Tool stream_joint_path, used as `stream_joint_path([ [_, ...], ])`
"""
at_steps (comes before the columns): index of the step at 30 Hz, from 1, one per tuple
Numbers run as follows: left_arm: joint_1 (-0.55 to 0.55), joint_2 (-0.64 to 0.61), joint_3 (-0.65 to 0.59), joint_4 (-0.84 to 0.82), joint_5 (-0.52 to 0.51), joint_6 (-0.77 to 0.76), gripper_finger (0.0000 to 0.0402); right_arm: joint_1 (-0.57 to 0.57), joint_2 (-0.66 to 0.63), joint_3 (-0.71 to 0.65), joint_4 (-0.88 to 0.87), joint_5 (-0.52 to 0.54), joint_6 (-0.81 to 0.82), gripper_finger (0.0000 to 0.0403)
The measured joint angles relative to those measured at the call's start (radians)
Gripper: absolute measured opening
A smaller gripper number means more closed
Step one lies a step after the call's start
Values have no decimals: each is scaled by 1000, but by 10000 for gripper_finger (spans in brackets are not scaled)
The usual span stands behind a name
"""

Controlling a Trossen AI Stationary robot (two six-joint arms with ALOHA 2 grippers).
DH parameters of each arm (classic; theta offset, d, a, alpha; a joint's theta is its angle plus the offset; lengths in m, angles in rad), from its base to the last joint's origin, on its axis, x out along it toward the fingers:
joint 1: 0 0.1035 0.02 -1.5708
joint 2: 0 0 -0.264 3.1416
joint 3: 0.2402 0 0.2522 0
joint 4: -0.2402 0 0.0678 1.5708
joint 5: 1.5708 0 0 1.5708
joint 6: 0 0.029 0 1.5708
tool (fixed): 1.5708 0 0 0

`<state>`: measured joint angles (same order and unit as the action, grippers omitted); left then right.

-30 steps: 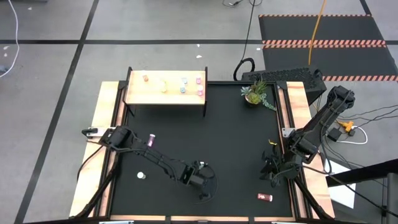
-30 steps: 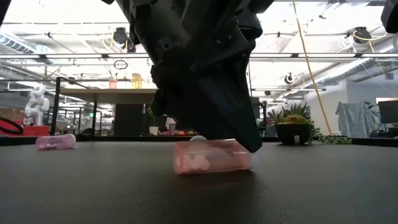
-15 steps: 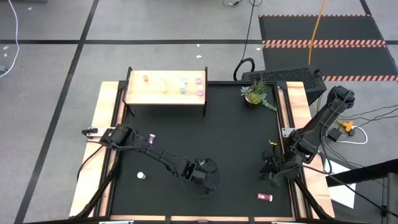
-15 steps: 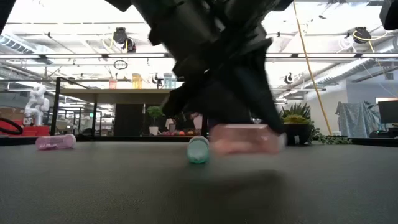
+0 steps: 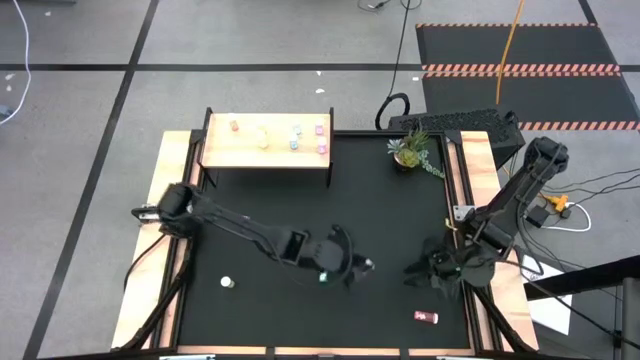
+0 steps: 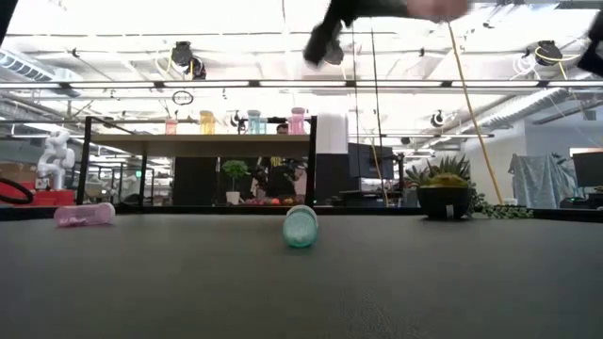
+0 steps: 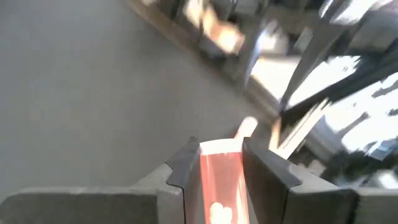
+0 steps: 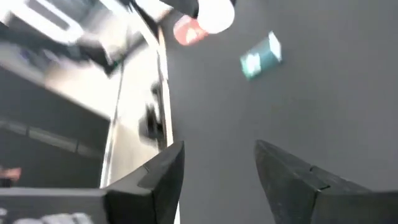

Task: Pick and place medicine bottles onto shelf by color
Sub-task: Put the left orange pill bottle on the shelf aligned with the other orange pill bottle

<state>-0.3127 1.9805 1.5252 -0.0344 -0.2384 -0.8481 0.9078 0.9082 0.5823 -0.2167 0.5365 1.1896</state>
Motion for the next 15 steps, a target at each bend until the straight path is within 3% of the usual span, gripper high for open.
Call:
stream_joint_path([
  [4,24,-100,1,56,-74,100,110,10,0,0,226,246,-252,207],
  [8,42,-184,1,116,-165,222,110,-9,1,0,558,444,-694,220],
  [12,57,-240,1,217,-213,343,110,-81,3,0,901,428,-1078,227],
  [15,70,-256,1,301,-217,422,110,-174,4,0,1050,310,-1184,228],
])
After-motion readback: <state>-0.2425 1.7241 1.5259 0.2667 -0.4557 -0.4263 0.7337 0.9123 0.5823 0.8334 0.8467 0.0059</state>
